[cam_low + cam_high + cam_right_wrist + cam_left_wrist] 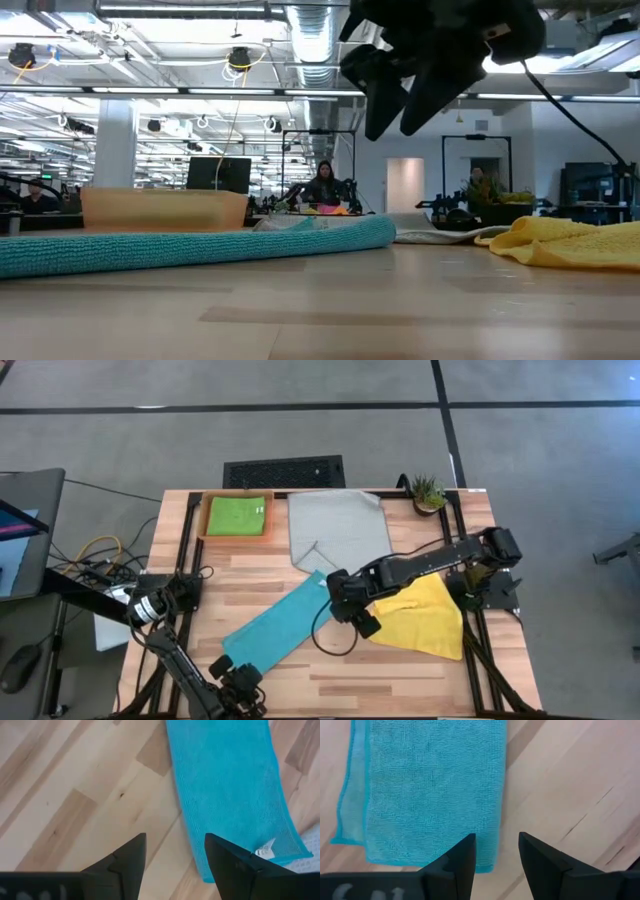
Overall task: Fold microfiber towels
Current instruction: Fold the blue microfiber towel
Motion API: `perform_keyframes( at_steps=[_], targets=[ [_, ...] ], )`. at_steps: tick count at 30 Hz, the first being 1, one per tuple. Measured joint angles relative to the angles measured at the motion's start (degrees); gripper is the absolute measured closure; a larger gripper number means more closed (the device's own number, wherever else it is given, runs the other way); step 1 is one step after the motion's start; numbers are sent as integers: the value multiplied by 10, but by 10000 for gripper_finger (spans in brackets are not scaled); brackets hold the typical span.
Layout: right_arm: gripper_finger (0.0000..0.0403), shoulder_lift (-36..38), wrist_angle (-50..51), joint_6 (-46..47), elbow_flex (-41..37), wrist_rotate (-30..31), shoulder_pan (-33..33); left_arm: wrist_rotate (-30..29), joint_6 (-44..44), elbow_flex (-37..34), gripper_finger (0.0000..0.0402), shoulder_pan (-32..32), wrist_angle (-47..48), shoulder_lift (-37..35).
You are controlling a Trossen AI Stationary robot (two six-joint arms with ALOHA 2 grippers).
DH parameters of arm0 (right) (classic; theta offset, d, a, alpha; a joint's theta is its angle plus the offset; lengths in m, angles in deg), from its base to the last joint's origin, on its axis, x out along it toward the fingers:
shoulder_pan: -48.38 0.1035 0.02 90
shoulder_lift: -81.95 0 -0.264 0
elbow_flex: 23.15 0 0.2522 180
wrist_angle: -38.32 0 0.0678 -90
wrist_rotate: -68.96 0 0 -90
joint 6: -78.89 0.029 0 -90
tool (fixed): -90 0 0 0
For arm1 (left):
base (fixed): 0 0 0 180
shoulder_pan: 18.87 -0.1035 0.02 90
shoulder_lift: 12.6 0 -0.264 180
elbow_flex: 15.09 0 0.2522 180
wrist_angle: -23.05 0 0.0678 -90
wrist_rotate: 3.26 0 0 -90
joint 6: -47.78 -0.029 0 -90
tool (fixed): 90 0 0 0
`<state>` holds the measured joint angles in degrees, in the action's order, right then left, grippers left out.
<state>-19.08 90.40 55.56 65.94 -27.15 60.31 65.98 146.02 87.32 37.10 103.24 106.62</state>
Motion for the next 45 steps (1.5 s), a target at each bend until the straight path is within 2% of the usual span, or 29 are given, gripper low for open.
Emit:
perform_keyframes(
  at_steps=[9, 19, 29, 33, 39, 45],
  targets=[
    [177, 0, -4, 0, 0, 0, 5, 12, -62, -1, 260, -7, -5, 0],
    [177, 0, -6, 4, 0, 0, 5, 40, -39, -48, 260, -14, -30, -1],
    [177, -1, -2, 5, 0, 0, 3, 60, -85, -80, 261, -30, -68, -5],
    [177, -1, 8, 15, 0, 0, 0, 83, -84, -79, 293, -38, -71, -4],
    [177, 9, 43, 25, 0, 0, -5, 101, -78, -66, 391, -41, -61, -1],
    [177, 47, 51, 56, 0, 2, -8, 106, -47, -18, 399, -45, 7, 1]
  ],
)
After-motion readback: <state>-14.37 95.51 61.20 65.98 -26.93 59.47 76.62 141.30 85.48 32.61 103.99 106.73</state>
